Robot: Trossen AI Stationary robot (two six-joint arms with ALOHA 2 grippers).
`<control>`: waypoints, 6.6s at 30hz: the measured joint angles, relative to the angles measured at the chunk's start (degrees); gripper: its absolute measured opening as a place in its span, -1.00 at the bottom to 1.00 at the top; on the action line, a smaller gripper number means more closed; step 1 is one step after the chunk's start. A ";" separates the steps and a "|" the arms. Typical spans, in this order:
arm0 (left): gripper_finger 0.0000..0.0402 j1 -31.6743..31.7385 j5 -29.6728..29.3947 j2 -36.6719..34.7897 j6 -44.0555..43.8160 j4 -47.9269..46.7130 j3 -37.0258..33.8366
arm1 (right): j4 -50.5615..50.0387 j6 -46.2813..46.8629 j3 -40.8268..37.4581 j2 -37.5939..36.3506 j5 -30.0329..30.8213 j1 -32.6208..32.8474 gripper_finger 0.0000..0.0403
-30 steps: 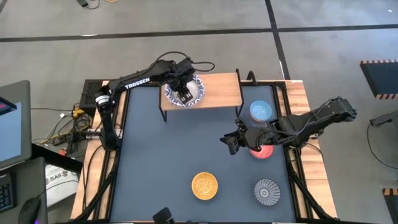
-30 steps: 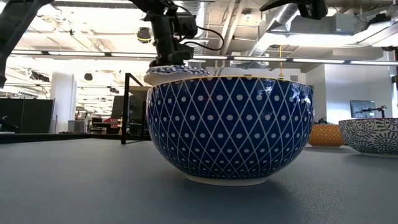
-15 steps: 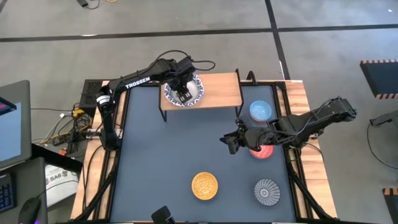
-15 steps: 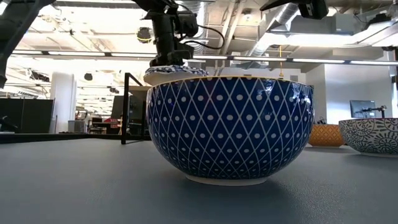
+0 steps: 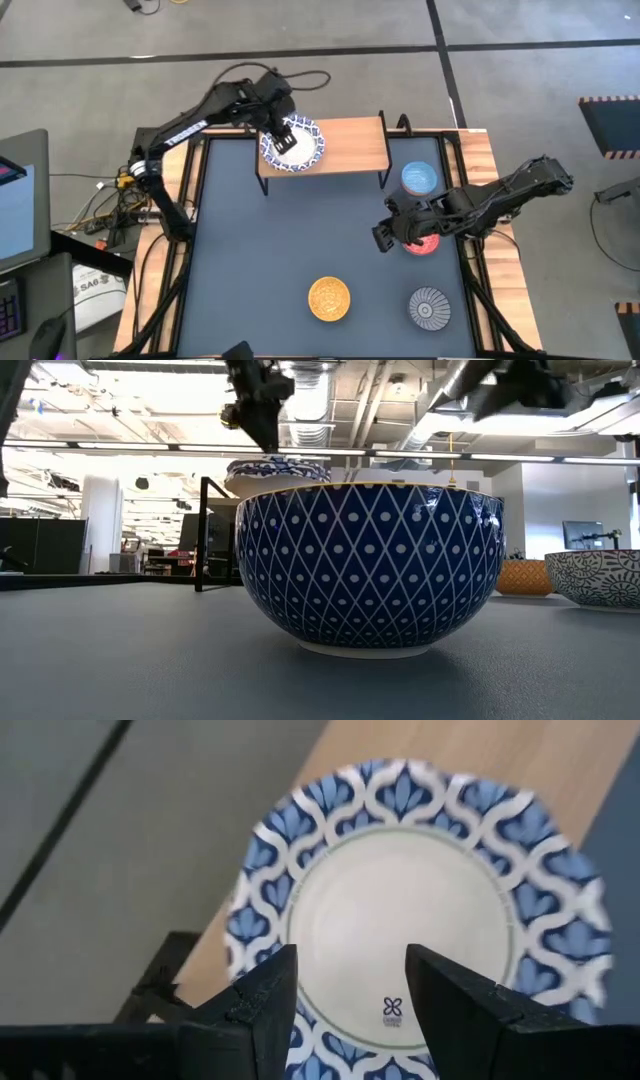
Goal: Place and stack bowls onto a shelf
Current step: Put the red bowl on the shelf, then stack the yellow bowl on top of the red bowl on the shelf
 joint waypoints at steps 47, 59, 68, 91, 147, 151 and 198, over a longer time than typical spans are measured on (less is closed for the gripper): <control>-0.14 -35.93 -7.61 -23.64 -28.21 41.43 -45.81 | 1.23 -11.13 -27.78 0.70 -17.96 -0.26 -0.80; -0.14 -37.20 -9.14 -23.63 -27.16 34.73 -45.81 | -1.19 -6.89 -26.36 0.92 -18.35 3.06 -0.80; -0.14 -37.87 -9.08 -23.60 -25.03 34.85 -45.81 | 0.58 -0.05 -24.85 0.91 -17.48 5.64 -0.80; -0.14 -37.77 -7.11 -21.14 -23.15 41.36 -45.70 | -13.66 -7.03 0.95 1.40 -9.56 4.39 -0.80; -0.14 -30.78 -14.72 -17.33 -37.20 20.38 -45.79 | -11.32 -75.25 27.21 21.93 -11.52 -43.60 -0.14; -0.14 -31.41 -14.74 -17.33 -36.43 20.38 -45.79 | -9.78 -68.82 27.21 17.17 -12.93 -43.50 -0.08; -0.14 -17.13 -1.79 -19.15 -9.67 33.84 -67.30 | 35.14 13.72 -4.73 22.75 0.96 10.64 -0.27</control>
